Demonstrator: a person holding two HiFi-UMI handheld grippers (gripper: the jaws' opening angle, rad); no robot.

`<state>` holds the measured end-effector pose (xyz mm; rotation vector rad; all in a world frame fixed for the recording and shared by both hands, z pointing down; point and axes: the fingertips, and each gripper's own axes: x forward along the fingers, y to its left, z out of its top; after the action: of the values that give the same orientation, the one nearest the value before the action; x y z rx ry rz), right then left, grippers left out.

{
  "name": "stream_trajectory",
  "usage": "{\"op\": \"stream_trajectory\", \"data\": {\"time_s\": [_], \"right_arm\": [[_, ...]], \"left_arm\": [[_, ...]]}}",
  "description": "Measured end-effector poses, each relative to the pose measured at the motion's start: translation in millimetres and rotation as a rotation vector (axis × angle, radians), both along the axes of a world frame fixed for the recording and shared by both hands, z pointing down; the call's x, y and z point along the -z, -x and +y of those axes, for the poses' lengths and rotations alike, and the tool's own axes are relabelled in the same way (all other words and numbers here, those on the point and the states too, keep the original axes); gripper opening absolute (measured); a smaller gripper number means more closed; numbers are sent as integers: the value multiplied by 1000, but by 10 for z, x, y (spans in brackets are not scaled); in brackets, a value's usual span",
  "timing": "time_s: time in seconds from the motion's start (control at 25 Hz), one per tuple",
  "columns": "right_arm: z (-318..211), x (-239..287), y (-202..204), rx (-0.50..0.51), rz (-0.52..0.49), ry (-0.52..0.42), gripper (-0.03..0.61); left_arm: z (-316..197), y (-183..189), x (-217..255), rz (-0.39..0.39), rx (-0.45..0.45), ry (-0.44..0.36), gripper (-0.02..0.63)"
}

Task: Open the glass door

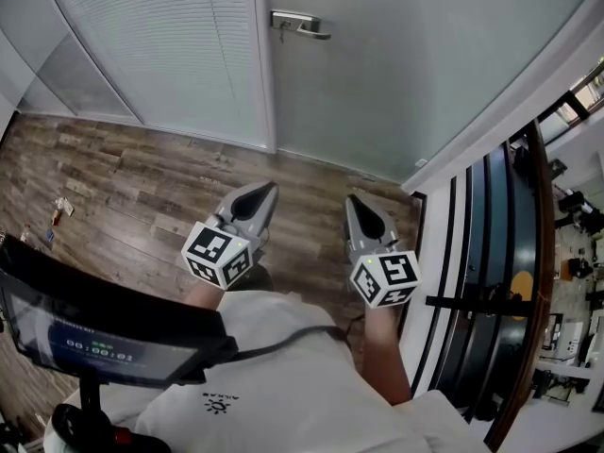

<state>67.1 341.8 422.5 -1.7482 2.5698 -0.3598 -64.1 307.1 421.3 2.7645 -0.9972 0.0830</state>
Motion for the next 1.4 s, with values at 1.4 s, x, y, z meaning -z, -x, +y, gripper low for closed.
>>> {"op": "stream_trajectory", "data": {"time_s": [1.4], "right_arm": [[-4067,157,805,-33,81,58,9]], "left_arm": [[-4114,96,249,28,-232,-32,3]]}}
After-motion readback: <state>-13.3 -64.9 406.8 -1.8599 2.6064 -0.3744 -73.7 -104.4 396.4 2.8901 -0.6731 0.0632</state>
